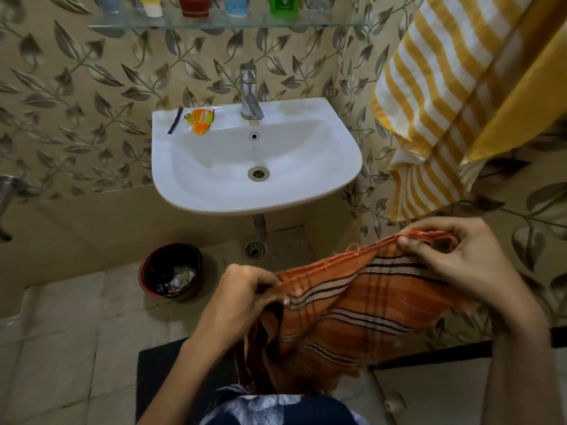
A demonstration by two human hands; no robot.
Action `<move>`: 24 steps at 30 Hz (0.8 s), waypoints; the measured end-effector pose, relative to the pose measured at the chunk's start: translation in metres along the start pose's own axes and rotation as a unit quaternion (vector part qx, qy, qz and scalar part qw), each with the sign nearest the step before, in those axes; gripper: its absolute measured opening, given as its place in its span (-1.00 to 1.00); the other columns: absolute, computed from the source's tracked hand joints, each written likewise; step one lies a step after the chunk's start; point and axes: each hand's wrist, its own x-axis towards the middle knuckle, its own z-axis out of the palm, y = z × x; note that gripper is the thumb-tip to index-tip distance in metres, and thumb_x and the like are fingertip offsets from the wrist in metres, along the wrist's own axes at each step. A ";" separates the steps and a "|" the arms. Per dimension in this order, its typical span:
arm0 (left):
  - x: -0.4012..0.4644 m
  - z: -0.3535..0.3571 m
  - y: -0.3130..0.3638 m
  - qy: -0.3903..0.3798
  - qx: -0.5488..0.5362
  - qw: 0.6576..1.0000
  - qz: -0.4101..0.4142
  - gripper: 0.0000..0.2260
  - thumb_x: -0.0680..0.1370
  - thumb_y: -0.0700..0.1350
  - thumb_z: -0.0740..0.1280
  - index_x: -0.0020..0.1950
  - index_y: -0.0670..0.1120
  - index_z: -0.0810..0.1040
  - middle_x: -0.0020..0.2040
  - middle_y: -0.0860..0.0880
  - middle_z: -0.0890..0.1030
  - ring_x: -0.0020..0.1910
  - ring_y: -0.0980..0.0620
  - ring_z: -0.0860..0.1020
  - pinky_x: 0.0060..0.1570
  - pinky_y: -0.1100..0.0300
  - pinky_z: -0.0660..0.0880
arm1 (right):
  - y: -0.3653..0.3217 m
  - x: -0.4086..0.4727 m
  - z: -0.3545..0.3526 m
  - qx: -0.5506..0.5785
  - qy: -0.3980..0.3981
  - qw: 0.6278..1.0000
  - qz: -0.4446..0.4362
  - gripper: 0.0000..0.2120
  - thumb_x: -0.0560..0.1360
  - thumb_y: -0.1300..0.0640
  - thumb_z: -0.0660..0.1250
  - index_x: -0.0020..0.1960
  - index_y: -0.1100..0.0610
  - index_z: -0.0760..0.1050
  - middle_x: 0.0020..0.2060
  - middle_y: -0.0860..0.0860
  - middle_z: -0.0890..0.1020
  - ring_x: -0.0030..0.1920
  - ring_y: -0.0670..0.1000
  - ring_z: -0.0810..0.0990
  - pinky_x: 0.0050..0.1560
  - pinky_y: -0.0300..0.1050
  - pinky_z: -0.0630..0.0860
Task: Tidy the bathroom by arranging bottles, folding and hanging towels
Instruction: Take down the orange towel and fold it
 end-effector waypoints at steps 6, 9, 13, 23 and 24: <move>-0.002 -0.004 0.010 -0.102 -0.016 0.995 0.010 -0.76 0.57 -0.02 0.23 -0.15 -0.12 0.59 -0.22 -0.05 0.64 -0.19 0.03 0.59 -0.20 0.09 0.49 | 0.023 0.001 0.028 -0.057 -0.029 0.994 0.089 -0.71 0.39 0.14 0.43 -0.11 -0.27 0.53 -0.11 -0.19 0.63 0.00 -0.05 0.61 0.08 -0.01 0.54; 0.001 -0.001 0.020 -0.084 0.019 0.996 0.033 -0.72 0.59 -0.01 0.19 -0.33 0.01 0.45 -0.34 0.07 0.53 -0.30 0.18 0.50 -0.32 0.23 0.37 | -0.008 -0.006 0.043 -0.012 -0.107 0.994 0.004 -0.47 0.34 -0.01 0.44 0.20 -0.41 0.35 -0.10 -0.33 0.62 -0.06 -0.24 0.61 -0.04 -0.18 0.56; 0.005 -0.003 0.035 -0.071 0.078 0.989 0.100 -0.80 0.54 -0.13 0.23 -0.28 0.01 0.49 -0.31 0.12 0.50 -0.28 0.23 0.47 -0.28 0.24 0.39 | -0.041 -0.012 0.078 -0.094 -0.238 0.961 -0.101 -0.39 0.29 -0.33 0.34 0.29 -0.44 0.21 0.10 -0.25 0.61 0.10 -0.13 0.59 0.08 -0.06 0.53; 0.003 -0.009 0.021 -0.045 0.089 0.989 0.105 -0.93 0.47 -0.09 0.36 -0.11 -0.03 0.63 -0.17 0.09 0.61 -0.17 0.19 0.53 -0.18 0.17 0.50 | -0.037 -0.003 0.083 -0.124 -0.193 0.961 -0.151 -0.75 0.46 -0.25 0.25 -0.08 -0.09 0.36 -0.37 -0.12 0.51 -0.35 -0.13 0.41 -0.28 -0.09 0.36; 0.004 -0.009 0.018 -0.036 0.105 0.990 0.092 -0.94 0.47 -0.10 0.37 -0.11 -0.02 0.63 -0.17 0.10 0.60 -0.18 0.18 0.53 -0.18 0.16 0.51 | -0.038 -0.003 0.081 -0.115 -0.195 0.962 -0.152 -0.81 0.48 -0.22 0.25 -0.12 -0.14 0.33 -0.40 -0.13 0.48 -0.37 -0.15 0.39 -0.30 -0.10 0.35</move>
